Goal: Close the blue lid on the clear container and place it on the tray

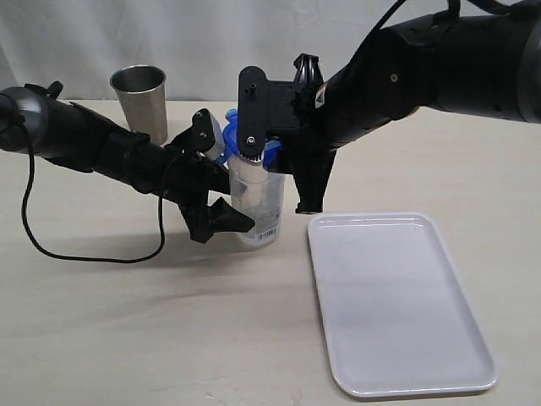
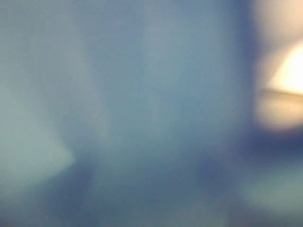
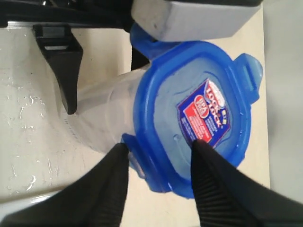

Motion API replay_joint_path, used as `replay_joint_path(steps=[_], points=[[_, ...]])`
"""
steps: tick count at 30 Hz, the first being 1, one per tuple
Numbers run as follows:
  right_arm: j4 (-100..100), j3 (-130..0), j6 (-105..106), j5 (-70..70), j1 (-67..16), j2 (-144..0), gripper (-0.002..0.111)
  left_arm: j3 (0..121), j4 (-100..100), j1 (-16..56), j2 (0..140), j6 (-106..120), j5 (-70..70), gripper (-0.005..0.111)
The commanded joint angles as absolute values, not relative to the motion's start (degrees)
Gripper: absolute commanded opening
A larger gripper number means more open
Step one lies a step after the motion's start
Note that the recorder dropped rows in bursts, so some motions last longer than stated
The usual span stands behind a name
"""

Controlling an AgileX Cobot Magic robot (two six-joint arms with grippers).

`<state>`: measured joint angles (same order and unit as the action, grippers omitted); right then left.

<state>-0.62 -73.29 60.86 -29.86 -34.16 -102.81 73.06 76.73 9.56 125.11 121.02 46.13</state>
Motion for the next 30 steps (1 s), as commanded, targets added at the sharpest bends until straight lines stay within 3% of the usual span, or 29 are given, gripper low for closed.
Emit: replay_joint_path(steps=[1,4,10,12,30], points=[[-5.39,-70.34,59.55,-42.14,-34.16,-106.92,0.038,72.77,75.49,10.65,125.05,122.76,46.97,0.0],[-5.61,-70.34,59.55,-42.38,-34.16,-106.92,0.038,72.77,75.37,10.65,125.05,122.76,46.84,0.011],[-5.85,-70.34,59.55,-42.39,-34.16,-106.92,0.038,72.77,75.62,10.65,125.05,122.76,46.25,0.058],[-6.47,-70.34,59.55,-42.39,-34.16,-106.92,0.038,72.77,77.27,10.65,125.05,122.76,46.25,0.068],[-6.64,-70.55,59.07,-42.28,-34.16,-106.92,0.038,72.77,78.94,9.97,125.05,121.01,43.08,0.069]])
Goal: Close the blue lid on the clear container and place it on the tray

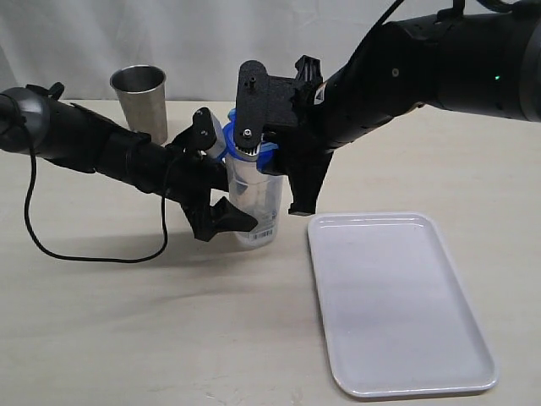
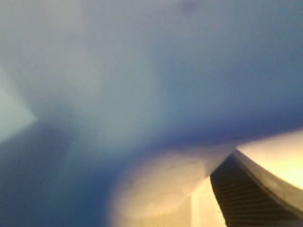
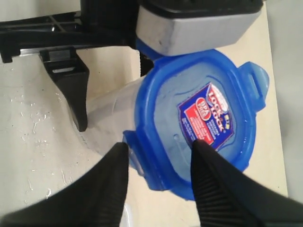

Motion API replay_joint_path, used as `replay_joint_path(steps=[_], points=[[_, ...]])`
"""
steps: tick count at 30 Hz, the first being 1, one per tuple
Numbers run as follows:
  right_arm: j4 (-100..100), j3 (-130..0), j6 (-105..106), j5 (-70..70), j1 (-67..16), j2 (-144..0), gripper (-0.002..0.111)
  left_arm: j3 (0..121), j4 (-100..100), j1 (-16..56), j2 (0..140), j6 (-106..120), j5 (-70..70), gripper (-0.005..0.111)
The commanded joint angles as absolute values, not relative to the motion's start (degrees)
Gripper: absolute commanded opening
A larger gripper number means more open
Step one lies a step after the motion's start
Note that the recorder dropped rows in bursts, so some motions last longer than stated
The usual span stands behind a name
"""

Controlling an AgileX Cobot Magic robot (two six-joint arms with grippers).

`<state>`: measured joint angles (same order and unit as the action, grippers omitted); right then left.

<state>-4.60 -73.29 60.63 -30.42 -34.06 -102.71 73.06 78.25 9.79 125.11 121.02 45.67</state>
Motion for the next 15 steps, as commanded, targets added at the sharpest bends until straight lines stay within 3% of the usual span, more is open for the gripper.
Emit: replay_joint_path(steps=[1,2,3,6,15], points=[[-6.64,-70.55,59.07,-42.28,-34.16,-106.92,0.038,72.77,79.08,9.97,125.05,121.01,42.83,0.07],[-6.64,-70.55,59.07,-42.28,-34.16,-106.92,0.038,72.77,79.08,9.97,125.05,121.18,42.83,0.075],[-6.64,-70.55,59.07,-42.28,-34.16,-106.92,0.038,72.77,79.83,9.97,125.05,121.26,42.59,0.089],[-6.64,-70.55,59.07,-42.28,-34.16,-106.92,0.038,72.77,79.24,9.97,125.05,121.95,42.58,0.105],[-6.64,-70.55,59.07,-42.28,-34.16,-106.92,0.038,72.77,78.68,9.97,125.05,122.76,40.86,0.105]])
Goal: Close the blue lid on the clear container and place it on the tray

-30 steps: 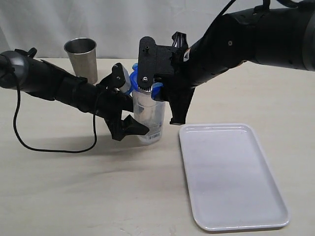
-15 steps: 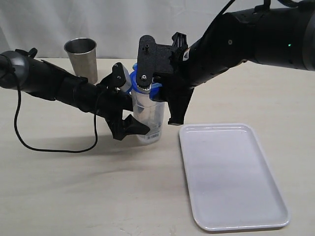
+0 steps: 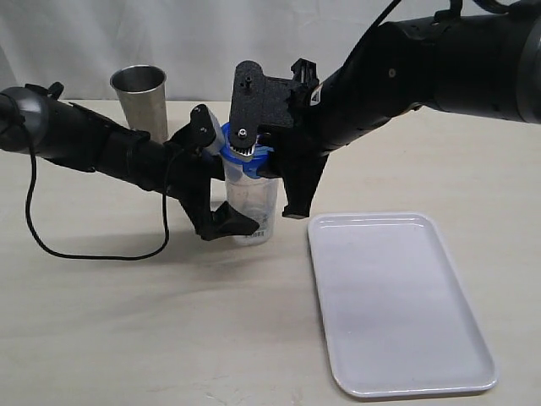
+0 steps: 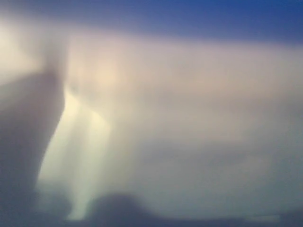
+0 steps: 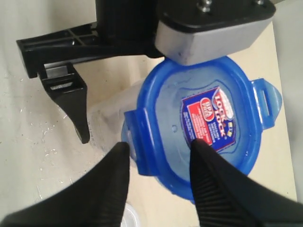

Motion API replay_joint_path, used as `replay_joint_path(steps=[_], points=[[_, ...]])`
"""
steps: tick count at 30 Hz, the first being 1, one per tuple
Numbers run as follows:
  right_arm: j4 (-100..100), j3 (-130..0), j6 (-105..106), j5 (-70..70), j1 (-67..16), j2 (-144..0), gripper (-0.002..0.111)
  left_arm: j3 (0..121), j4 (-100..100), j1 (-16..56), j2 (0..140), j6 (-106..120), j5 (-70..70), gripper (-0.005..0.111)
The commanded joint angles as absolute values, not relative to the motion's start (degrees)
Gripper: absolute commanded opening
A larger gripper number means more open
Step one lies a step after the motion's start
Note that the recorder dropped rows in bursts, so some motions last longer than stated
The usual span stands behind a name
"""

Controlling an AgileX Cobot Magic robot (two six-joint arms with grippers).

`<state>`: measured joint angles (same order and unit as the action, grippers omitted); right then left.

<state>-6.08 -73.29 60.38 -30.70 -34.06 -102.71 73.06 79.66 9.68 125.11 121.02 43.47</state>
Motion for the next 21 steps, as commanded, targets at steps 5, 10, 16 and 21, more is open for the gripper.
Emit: replay_joint_path(steps=[5,10,16,21], points=[[-6.64,-70.55,59.07,-42.14,-34.16,-106.57,0.038,72.77,85.57,9.97,125.05,122.76,40.61,0.105],[-6.64,-70.55,58.74,-42.14,-34.16,-106.32,0.038,72.77,86.01,9.97,124.95,122.76,41.87,0.105],[-6.64,-70.55,58.74,-42.01,-34.16,-106.32,0.038,74.35,86.62,9.97,123.79,122.76,44.39,0.105],[-6.64,-70.55,58.74,-42.01,-34.16,-106.32,0.038,74.51,87.83,9.97,123.48,122.76,44.45,0.105]])
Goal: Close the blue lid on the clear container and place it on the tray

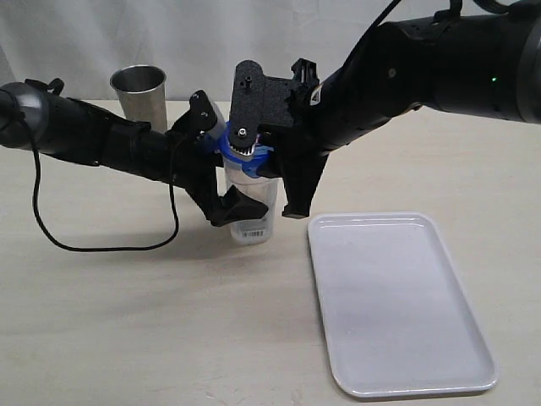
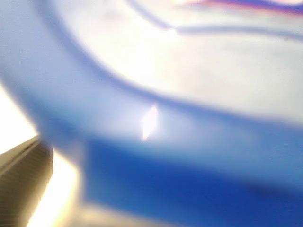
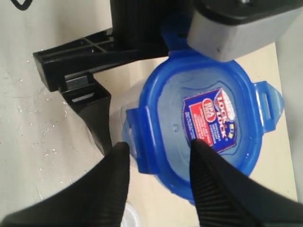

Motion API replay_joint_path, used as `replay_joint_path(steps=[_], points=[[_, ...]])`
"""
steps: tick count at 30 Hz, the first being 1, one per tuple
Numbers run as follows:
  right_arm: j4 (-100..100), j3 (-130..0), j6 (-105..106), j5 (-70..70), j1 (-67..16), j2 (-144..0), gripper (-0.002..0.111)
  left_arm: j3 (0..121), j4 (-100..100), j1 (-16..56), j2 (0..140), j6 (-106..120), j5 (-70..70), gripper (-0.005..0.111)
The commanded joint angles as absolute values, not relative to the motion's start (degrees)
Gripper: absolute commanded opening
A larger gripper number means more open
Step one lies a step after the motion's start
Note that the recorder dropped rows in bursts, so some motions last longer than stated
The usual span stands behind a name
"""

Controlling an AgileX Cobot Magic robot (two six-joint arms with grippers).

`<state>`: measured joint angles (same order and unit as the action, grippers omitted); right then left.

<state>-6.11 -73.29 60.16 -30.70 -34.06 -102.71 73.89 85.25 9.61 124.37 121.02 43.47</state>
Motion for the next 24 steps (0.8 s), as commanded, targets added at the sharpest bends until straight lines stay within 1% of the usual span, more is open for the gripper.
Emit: replay_joint_path(steps=[1,15,21,24], points=[[-6.64,-70.55,58.62,-42.03,-34.16,-106.32,0.038,74.51,87.99,9.97,123.48,122.76,44.3,0.105],[-6.64,-70.55,58.64,-41.91,-34.16,-106.32,0.038,74.51,90.3,10.08,123.43,122.76,43.89,0.105],[-6.64,-70.55,58.64,-41.91,-34.16,-106.32,0.038,74.51,86.54,10.08,123.43,121.58,38.9,0.105],[-6.64,-70.55,58.64,-41.91,-34.16,-106.32,0.038,74.51,85.53,10.08,123.43,121.58,38.77,0.105]])
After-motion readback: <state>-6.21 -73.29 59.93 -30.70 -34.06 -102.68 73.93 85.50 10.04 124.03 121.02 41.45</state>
